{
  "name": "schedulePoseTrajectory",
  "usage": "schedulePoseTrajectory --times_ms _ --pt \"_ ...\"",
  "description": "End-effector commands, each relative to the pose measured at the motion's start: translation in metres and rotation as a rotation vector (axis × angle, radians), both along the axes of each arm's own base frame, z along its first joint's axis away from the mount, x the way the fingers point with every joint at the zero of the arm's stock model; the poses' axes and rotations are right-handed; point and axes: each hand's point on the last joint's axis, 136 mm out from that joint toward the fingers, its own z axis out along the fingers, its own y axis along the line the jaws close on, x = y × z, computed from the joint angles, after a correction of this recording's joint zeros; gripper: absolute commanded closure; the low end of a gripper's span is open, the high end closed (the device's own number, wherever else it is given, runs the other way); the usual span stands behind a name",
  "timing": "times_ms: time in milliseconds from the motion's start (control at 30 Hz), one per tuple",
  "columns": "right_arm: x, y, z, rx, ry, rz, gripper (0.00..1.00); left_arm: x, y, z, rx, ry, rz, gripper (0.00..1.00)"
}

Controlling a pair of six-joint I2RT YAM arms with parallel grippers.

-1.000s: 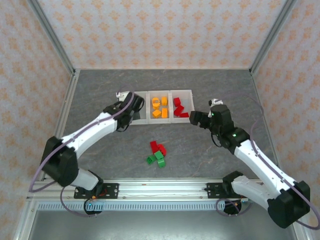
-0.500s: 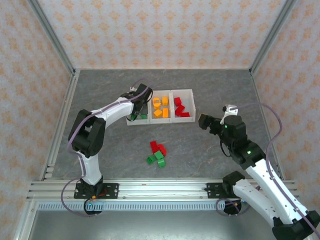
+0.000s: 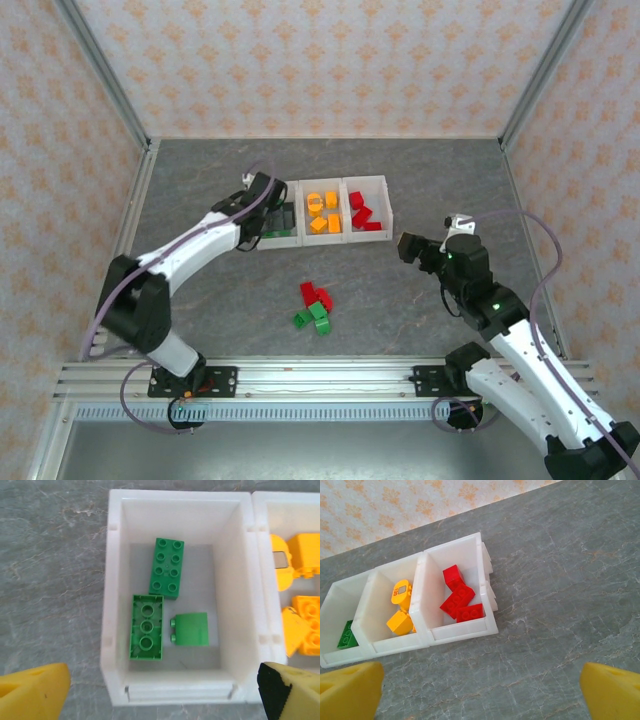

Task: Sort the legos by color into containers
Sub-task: Pick up the lego from the middle-left of the table.

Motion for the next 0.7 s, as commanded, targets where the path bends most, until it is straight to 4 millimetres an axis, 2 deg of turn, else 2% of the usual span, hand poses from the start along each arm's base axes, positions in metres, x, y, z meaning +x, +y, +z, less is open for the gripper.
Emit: schedulePoseTrajectory --times_ms 0,100,200,367,467,567,667 --pt "0.002 -0.005 -0.003 -0.012 -0.003 -0.025 0.00 -0.023 -0.005 0.010 -0.066 -0.037 -0.026 0.01" --pt "0.003 -0.004 -0.006 -0.013 0.005 -0.023 0.00 -0.057 -0.015 0.008 -0.108 -0.034 -0.077 0.01" --pt "0.004 -0.003 -0.010 -0.018 0.016 -0.023 0.00 -0.094 -0.028 -0.004 -0.140 -0.005 -0.118 0.01" --pt "0.005 -0.003 -0.013 -0.023 0.027 -0.022 0.00 -0.155 -0.058 -0.035 -0.206 0.090 -0.273 0.01" --pt "0.005 -0.001 -0.014 -0.022 0.032 -0.017 0.00 -0.183 -0.066 -0.056 -0.178 0.150 -0.357 0.01" --pt "0.005 -0.001 -0.015 -0.024 0.038 -0.017 0.00 -0.201 -0.081 -0.068 -0.148 0.183 -0.452 0.01" --pt "0.005 -0.002 -0.015 -0.026 0.038 -0.018 0.00 -0.207 -0.091 -0.079 -0.061 0.219 -0.532 0.02"
